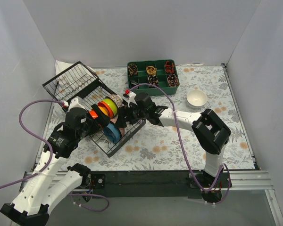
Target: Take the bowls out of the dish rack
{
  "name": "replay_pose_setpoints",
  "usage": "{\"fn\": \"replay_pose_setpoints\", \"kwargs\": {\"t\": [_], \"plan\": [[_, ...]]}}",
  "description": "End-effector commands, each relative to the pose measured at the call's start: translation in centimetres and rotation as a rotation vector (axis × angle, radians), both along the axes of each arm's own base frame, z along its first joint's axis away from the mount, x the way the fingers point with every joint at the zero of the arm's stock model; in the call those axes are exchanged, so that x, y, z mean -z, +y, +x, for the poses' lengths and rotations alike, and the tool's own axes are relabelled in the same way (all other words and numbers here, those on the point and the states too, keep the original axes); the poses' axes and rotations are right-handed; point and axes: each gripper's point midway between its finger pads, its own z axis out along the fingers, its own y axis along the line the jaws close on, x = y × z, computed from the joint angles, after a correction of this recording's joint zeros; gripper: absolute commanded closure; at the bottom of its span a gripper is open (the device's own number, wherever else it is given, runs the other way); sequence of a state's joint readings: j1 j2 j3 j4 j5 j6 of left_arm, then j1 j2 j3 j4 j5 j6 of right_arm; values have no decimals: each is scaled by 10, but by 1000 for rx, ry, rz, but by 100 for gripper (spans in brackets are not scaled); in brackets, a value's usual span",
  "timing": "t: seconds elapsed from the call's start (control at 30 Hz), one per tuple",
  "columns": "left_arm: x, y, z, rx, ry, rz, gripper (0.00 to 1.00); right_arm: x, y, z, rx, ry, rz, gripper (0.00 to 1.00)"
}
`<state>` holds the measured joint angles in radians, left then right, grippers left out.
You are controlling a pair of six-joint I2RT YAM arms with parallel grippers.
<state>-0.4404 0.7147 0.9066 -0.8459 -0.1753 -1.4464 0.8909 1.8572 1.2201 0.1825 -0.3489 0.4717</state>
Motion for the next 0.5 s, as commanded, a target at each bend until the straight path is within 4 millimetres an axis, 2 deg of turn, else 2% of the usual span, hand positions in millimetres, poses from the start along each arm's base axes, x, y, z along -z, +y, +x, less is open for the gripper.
{"fn": "replay_pose_setpoints", "kwargs": {"t": [0.0, 0.2, 0.4, 0.47], "plan": [[-4, 3, -4, 1, -11, 4, 2, -5, 16, -6, -51, 11, 35, 1], [-3, 3, -7, 7, -8, 2, 2, 5, 16, -8, -61, 28, 24, 4], [-3, 3, -8, 11, -11, 2, 2, 3, 17, -11, -83, 33, 32, 19], [-2, 3, -8, 15, -9, 4, 2, 1, 18, -12, -91, 28, 35, 28]]}}
